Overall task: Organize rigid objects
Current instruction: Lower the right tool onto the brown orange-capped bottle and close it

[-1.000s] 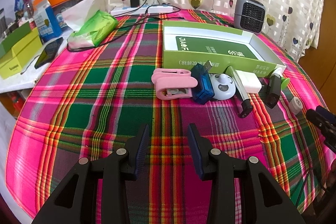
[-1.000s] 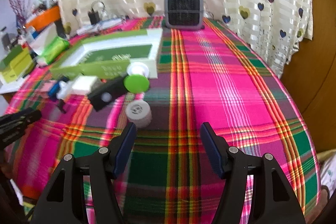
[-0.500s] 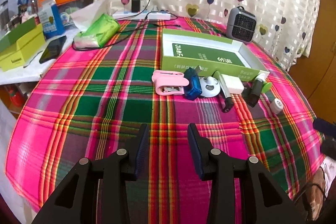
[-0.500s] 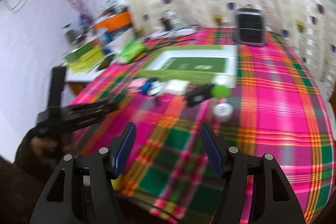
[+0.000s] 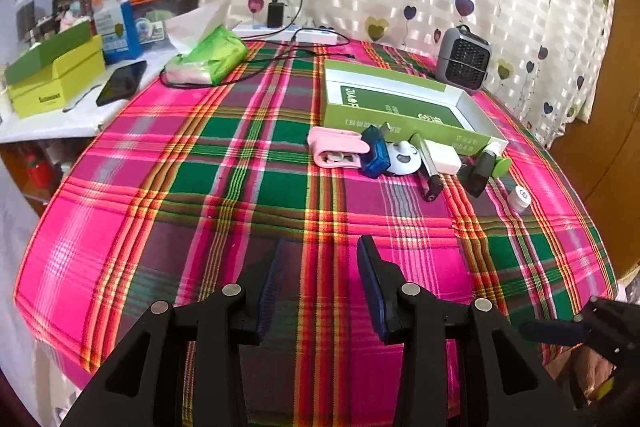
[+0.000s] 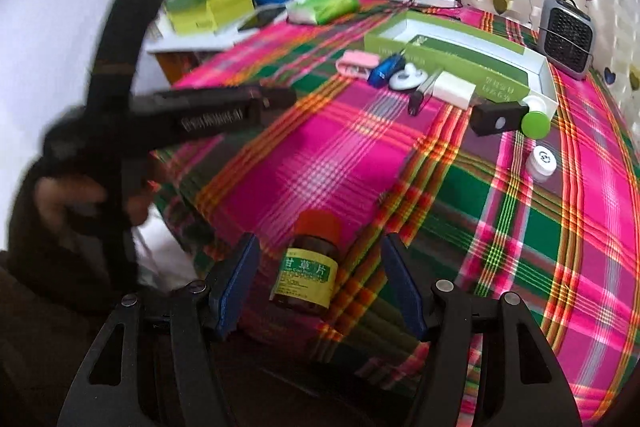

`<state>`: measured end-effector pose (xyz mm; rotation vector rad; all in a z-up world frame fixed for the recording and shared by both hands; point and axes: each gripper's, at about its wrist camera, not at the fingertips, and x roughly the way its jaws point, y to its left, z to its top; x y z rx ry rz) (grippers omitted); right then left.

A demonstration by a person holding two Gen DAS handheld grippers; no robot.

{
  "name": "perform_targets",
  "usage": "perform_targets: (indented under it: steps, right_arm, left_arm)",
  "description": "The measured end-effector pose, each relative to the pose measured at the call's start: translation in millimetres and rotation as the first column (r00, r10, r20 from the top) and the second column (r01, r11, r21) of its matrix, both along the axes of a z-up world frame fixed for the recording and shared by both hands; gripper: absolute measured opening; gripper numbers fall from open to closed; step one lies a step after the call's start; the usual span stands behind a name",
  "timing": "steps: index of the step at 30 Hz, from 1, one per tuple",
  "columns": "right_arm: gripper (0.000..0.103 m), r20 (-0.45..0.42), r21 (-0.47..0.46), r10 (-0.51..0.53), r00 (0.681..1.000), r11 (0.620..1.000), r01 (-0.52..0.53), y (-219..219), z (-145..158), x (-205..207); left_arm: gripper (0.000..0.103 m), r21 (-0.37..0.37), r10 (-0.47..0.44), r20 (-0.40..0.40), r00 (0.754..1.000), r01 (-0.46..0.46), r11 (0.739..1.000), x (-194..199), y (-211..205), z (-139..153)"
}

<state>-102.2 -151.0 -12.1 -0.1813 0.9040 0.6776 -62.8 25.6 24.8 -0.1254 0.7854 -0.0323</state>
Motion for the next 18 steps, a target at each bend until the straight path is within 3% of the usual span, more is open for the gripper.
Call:
perform_targets:
  steps: [4, 7, 9, 11, 12, 18]
  right_arm:
    - [0.064, -0.026, -0.042, -0.012, 1.0, 0.999, 0.011, 5, -8, 2]
    - [0.062, 0.001, -0.071, -0.025, 1.0, 0.997, 0.025, 4, -9, 1]
    - [0.055, 0.016, -0.081, -0.034, 0.999, 0.996, 0.036, 2, -8, 2]
    - [0.039, 0.04, -0.106, -0.049, 0.998, 0.993, 0.053, 3, -8, 4]
    - [0.035, 0.049, -0.115, -0.054, 0.997, 0.992, 0.059, 4, -8, 6]
    - [0.033, 0.047, -0.094, -0.062, 0.997, 0.993, 0.066, 2, -9, 19]
  left_arm:
    - [0.036, -0.005, 0.001, -0.009, 1.0, -0.001, 1.0, 2, 3, -3]
    - [0.036, -0.009, 0.003, -0.019, 1.0, -0.003, 1.0, 4, 3, -7]
    - [0.036, -0.01, 0.0, -0.025, 1.0, 0.0, 1.0, 7, 4, -8]
    - [0.036, -0.013, -0.004, -0.031, 0.999, 0.004, 1.0, 9, 3, -10]
    - [0.036, -0.016, -0.007, -0.034, 0.999, 0.006, 1.0, 10, 4, -11]
    - [0.036, -0.037, -0.019, -0.062, 0.998, 0.017, 0.999, 22, 5, -19]
